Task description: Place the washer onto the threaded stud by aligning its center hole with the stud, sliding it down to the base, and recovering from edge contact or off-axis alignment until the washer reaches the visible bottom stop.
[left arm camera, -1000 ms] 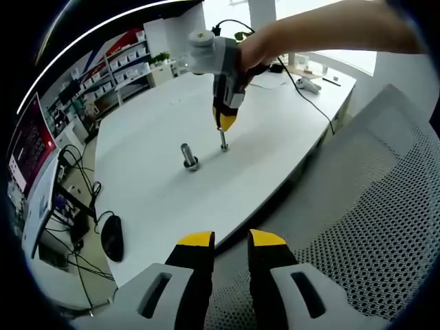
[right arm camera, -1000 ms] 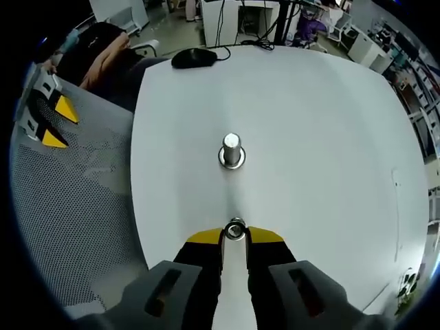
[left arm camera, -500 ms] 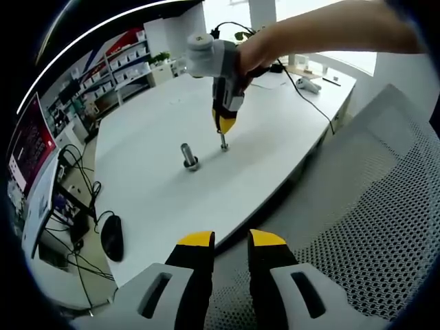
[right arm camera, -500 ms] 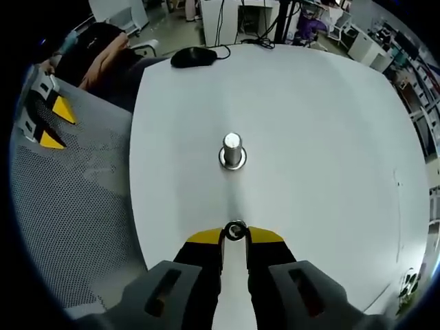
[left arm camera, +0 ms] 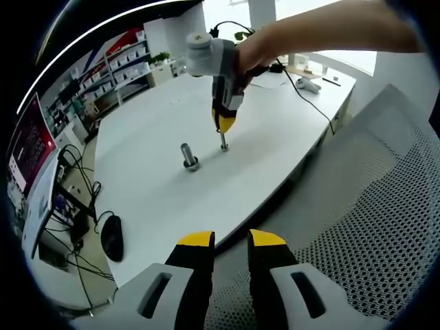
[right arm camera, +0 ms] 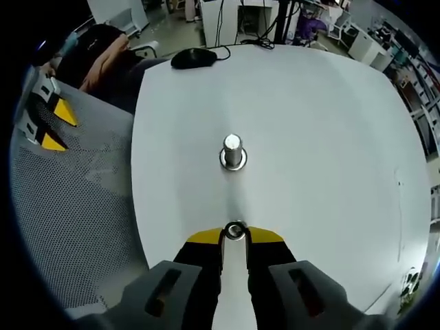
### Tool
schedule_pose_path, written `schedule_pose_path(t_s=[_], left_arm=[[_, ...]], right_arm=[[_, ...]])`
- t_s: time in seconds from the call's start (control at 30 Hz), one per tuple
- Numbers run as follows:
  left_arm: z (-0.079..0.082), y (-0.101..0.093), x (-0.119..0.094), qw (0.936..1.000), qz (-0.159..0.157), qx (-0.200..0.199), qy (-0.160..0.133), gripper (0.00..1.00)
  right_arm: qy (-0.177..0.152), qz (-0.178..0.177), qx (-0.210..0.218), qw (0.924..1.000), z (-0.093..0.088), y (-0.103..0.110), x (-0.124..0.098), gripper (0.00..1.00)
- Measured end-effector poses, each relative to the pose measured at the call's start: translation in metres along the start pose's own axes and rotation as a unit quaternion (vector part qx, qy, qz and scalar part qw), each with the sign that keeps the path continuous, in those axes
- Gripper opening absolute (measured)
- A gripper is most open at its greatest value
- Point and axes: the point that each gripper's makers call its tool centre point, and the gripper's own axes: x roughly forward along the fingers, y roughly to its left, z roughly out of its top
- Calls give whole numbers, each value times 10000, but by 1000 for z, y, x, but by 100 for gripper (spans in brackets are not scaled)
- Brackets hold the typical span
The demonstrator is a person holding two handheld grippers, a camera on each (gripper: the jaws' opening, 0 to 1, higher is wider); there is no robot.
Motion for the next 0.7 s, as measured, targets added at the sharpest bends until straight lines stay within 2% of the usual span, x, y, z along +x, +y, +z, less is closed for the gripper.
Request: schedule_pose_path(t_s=[0.7], left_arm=[[0, 0, -1, 10000, 9, -8, 3, 17]], right_arm=[[24, -58, 81, 9999, -8, -4, -3, 14]])
